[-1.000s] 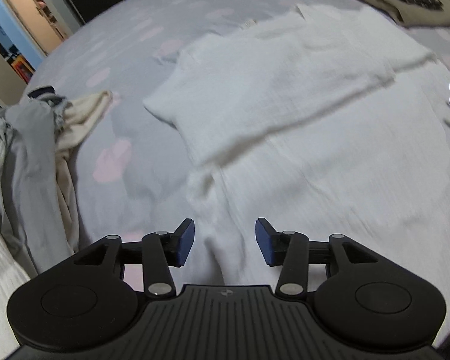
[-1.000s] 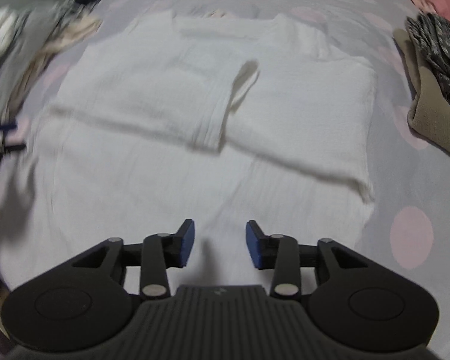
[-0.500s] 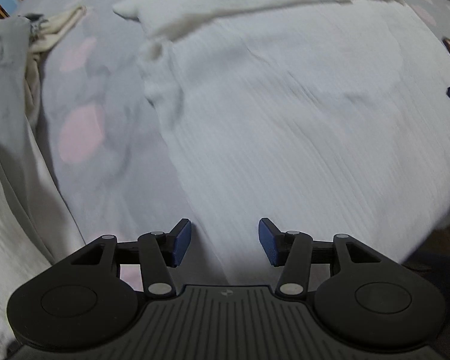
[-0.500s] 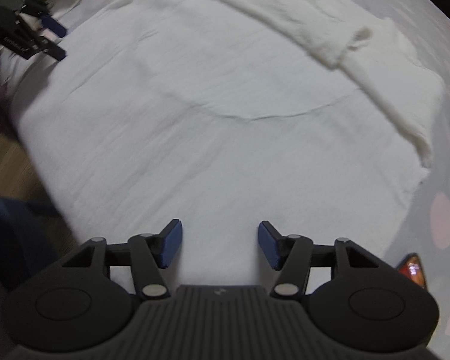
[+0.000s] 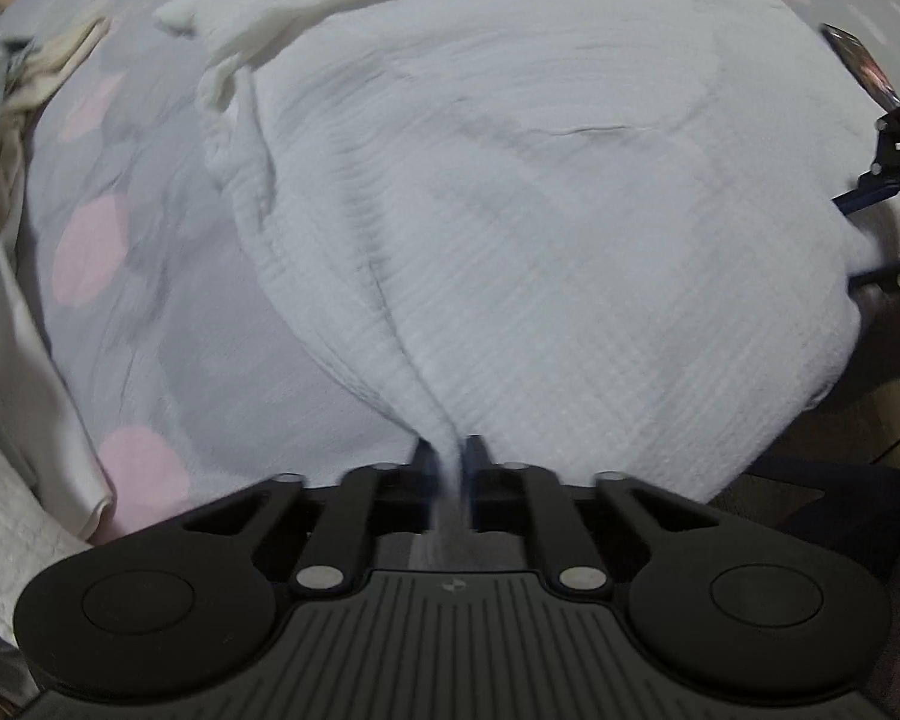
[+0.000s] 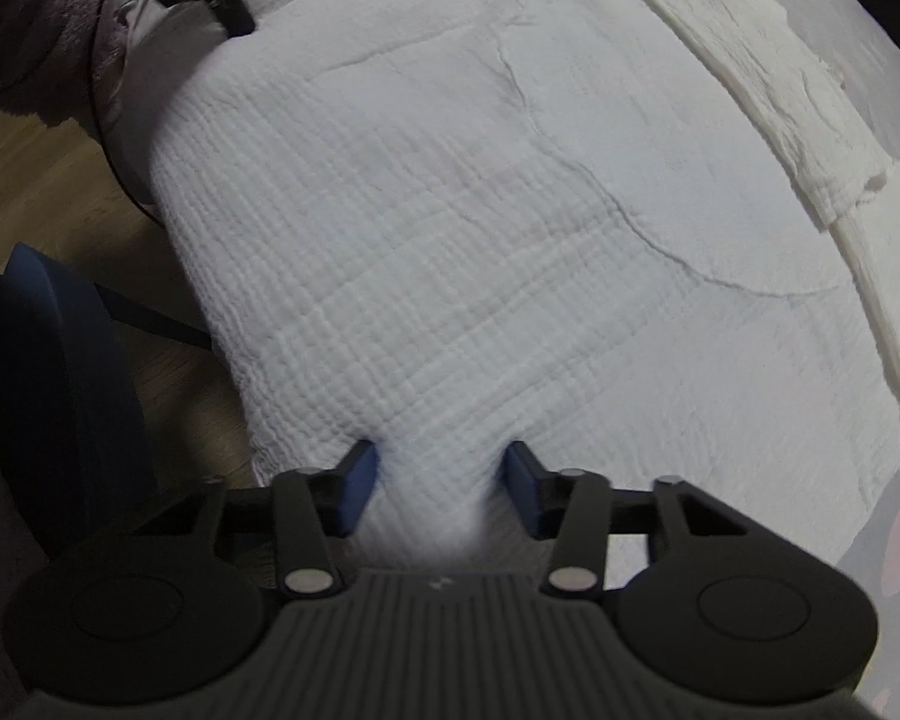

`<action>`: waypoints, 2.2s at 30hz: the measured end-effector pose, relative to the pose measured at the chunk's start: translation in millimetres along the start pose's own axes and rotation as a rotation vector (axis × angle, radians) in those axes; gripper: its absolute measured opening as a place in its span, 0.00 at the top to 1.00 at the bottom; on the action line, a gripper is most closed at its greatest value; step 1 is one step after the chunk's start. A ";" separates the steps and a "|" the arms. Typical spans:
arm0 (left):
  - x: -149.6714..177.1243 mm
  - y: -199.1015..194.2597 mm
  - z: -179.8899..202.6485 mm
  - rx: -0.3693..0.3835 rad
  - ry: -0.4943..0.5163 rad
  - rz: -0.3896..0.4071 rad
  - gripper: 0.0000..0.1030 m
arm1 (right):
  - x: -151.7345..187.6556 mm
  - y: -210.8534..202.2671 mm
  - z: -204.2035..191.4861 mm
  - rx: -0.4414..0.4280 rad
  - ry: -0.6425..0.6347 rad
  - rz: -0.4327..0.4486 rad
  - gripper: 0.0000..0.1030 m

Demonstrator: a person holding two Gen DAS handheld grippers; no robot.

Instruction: Fold clothes

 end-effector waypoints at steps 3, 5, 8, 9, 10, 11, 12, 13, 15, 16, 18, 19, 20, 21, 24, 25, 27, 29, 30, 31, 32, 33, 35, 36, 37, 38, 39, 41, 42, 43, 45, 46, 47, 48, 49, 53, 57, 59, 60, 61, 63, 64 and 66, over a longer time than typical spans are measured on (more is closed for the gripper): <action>0.7 -6.5 -0.5 -0.006 0.009 0.025 0.97 | 1.1 -7.4 -1.6 0.026 0.008 0.019 0.95; -0.5 -13.3 -7.6 -0.014 -0.018 0.051 0.97 | 1.4 -12.2 2.0 0.030 0.025 0.034 0.96; -4.7 -27.9 -25.4 -0.007 -0.085 0.103 0.97 | 1.8 -19.1 8.2 0.041 0.058 0.059 0.97; -8.5 -32.9 -31.0 -0.009 -0.105 0.121 0.97 | 1.5 -21.2 11.2 0.047 0.068 0.067 0.98; -11.0 -37.6 -36.6 -0.011 -0.123 0.141 0.97 | 1.2 -23.2 14.3 0.053 0.079 0.075 0.98; -14.7 -42.3 -41.7 -0.011 -0.140 0.158 0.97 | -0.4 -25.9 18.0 0.062 0.090 0.083 0.98; -18.7 -47.0 -46.7 -0.011 -0.157 0.174 0.97 | -3.4 -29.2 22.5 0.075 0.102 0.090 0.98; -21.1 -51.3 -50.5 -0.013 -0.172 0.193 0.97 | -5.9 -32.4 27.4 0.086 0.115 0.099 0.98; -28.2 -60.7 -61.7 -0.021 -0.201 0.235 0.97 | -11.2 -39.3 39.4 0.107 0.149 0.123 0.98; -31.8 -65.5 -67.6 -0.025 -0.215 0.257 0.97 | -14.9 -43.2 47.4 0.118 0.170 0.141 0.98; -43.9 -70.8 -79.7 -0.031 -0.239 0.288 0.97 | -22.4 -51.2 63.3 0.142 0.213 0.177 0.98; -50.3 -72.7 -84.9 -0.037 -0.249 0.301 0.97 | -26.0 -55.3 71.3 0.153 0.234 0.194 0.98; -56.8 -74.5 -89.9 -0.045 -0.258 0.313 0.97 | -29.7 -59.4 79.3 0.165 0.256 0.212 0.98; -63.7 -75.5 -94.8 -0.058 -0.263 0.325 0.97 | -33.4 -63.3 88.3 0.173 0.272 0.228 0.97; -80.6 -73.2 -102.5 -0.088 -0.262 0.341 0.97 | -44.1 -66.6 112.0 0.180 0.316 0.241 0.97; -84.8 -69.6 -103.3 -0.092 -0.258 0.337 0.97 | -47.1 -65.2 117.9 0.174 0.331 0.240 0.97; -90.8 -60.9 -102.9 -0.095 -0.245 0.323 0.95 | -53.0 -59.6 126.7 0.152 0.355 0.231 0.94; -92.0 -55.5 -103.5 -0.107 -0.250 0.313 0.88 | -55.0 -56.3 131.5 0.147 0.373 0.226 0.91; -90.9 -55.5 -104.1 -0.114 -0.253 0.315 0.87 | -55.4 -55.0 133.3 0.147 0.382 0.224 0.85; -89.5 -56.2 -104.8 -0.120 -0.257 0.319 0.84 | -54.6 -55.8 134.5 0.145 0.389 0.229 0.82; -87.5 -58.2 -104.3 -0.129 -0.253 0.326 0.82 | -52.7 -58.8 135.3 0.141 0.397 0.239 0.77; -85.5 -60.6 -103.4 -0.139 -0.247 0.334 0.81 | -50.8 -61.8 136.0 0.138 0.404 0.250 0.77; -79.6 -66.4 -98.6 -0.161 -0.222 0.354 0.77 | -46.7 -68.0 136.4 0.127 0.415 0.270 0.76; -75.2 -68.5 -94.0 -0.174 -0.199 0.361 0.76 | -43.9 -70.7 133.9 0.119 0.410 0.277 0.75; -70.5 -70.2 -88.9 -0.188 -0.173 0.367 0.73 | -40.5 -72.5 129.2 0.111 0.397 0.282 0.75; -65.8 -72.0 -83.8 -0.201 -0.147 0.373 0.71 | -36.4 -73.1 122.3 0.106 0.373 0.281 0.73; -61.1 -73.8 -78.7 -0.214 -0.121 0.379 0.70 | -32.0 -72.7 114.0 0.103 0.344 0.277 0.72; -50.7 -75.2 -67.5 -0.234 -0.061 0.380 0.68 | -23.1 -70.9 97.2 0.097 0.282 0.263 0.71; -44.8 -74.0 -61.7 -0.246 -0.031 0.372 0.67 | -17.8 -68.1 87.4 0.100 0.246 0.245 0.71; -40.2 -72.7 -56.5 -0.257 -0.009 0.365 0.64 | -12.4 -65.2 77.3 0.105 0.211 0.225 0.71; -31.7 -68.0 -43.2 -0.255 0.055 0.349 0.61 | -2.8 -59.4 56.4 0.118 0.137 0.184 0.70; -27.4 -65.6 -36.4 -0.252 0.089 0.341 0.61 | 1.5 -57.1 46.5 0.121 0.103 0.167 0.70; -23.1 -63.1 -29.6 -0.250 0.122 0.333 0.61 | 5.0 -55.2 37.6 0.120 0.074 0.154 0.67; -19.2 -58.3 -21.3 -0.245 0.165 0.317 0.61 | 8.3 -53.2 29.1 0.117 0.047 0.140 0.63; -15.4 -52.9 -12.6 -0.240 0.212 0.299 0.61 | 11.1 -50.8 21.1 0.112 0.023 0.128 0.61; -1.7 -27.5 17.6 -0.284 0.380 0.217 0.60 | 22.6 -35.3 -7.5 0.121 -0.066 0.064 0.57; 11.1 -0.7 26.6 -0.388 0.472 0.121 0.59 | 38.5 -18.7 -24.4 0.182 -0.137 -0.009 0.54; 16.2 8.9 28.1 -0.432 0.511 0.097 0.59 | 44.1 -12.3 -25.9 0.219 -0.152 -0.036 0.51; 18.7 13.4 28.8 -0.454 0.530 0.086 0.59 | 46.5 -9.3 -25.6 0.238 -0.158 -0.049 0.51; 21.6 14.7 29.0 -0.474 0.545 0.090 0.56 | 48.3 -6.7 -24.7 0.256 -0.160 -0.063 0.51; 24.2 16.9 30.1 -0.516 0.572 0.103 0.51 | 50.8 -1.5 -22.5 0.292 -0.165 -0.088 0.52; 25.3 16.7 30.6 -0.539 0.583 0.112 0.47 | 52.0 1.0 -21.8 0.308 -0.171 -0.099 0.53; 27.4 18.3 31.5 -0.576 0.606 0.125 0.45 | 54.3 5.8 -21.3 0.332 -0.186 -0.116 0.53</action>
Point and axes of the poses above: each gripper's, at about its wrist camera, not at the fingertips, and y roughly the way its jaws point, z to its right, x to its underside, the point moved 7 cm from there along y, roughly the way its jaws point, and after that the axes turned 15 degrees about -z, right-handed, at the moved point
